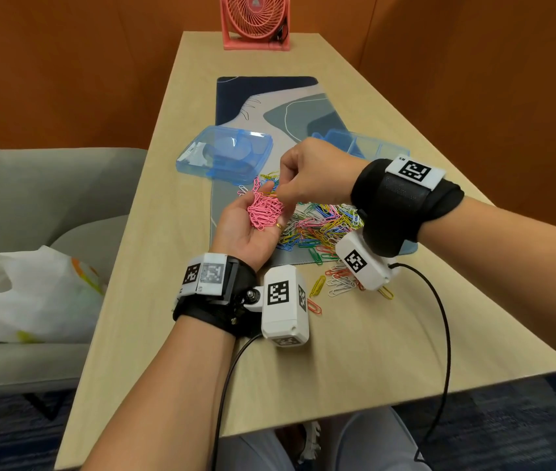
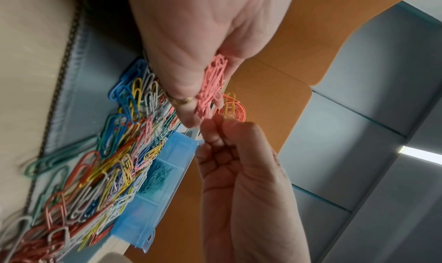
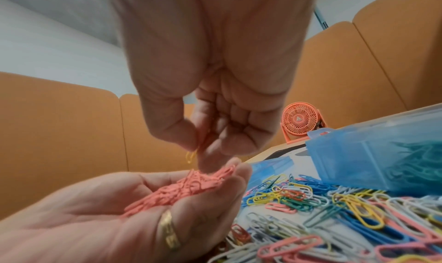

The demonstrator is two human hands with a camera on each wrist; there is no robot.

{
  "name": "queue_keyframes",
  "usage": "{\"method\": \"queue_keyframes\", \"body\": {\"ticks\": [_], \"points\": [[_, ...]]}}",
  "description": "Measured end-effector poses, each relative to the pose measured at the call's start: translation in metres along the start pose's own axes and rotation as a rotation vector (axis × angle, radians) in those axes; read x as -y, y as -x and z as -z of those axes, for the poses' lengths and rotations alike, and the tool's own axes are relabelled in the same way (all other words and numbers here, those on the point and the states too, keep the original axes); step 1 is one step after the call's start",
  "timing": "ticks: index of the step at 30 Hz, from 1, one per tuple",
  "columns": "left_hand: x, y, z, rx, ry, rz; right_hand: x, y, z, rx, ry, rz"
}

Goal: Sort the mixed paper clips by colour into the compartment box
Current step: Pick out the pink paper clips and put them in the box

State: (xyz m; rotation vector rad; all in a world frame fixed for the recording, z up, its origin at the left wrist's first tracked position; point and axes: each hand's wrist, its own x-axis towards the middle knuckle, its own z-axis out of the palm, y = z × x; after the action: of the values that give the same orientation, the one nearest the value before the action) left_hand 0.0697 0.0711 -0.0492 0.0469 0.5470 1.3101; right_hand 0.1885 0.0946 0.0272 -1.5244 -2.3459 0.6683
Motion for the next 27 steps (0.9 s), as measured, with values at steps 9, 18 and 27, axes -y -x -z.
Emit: {"method": "queue_keyframes", "body": {"ticks": [9,18,27], "points": [[-0.006,-0.001,0.0,-0.068,-0.062,-0.014,-0.027,-0.006,0.027,-0.107,-0.035,-0.129],[0.014,0.004,-0.008,-0.005,-0.046,0.058,-0.068,-0.015,0.059,-0.292,0.0,-0.35],[0.014,0.004,-0.007,-0.022,-0.048,0.065,-0.073,-0.032,0.047,-0.313,-0.029,-0.336]]}}
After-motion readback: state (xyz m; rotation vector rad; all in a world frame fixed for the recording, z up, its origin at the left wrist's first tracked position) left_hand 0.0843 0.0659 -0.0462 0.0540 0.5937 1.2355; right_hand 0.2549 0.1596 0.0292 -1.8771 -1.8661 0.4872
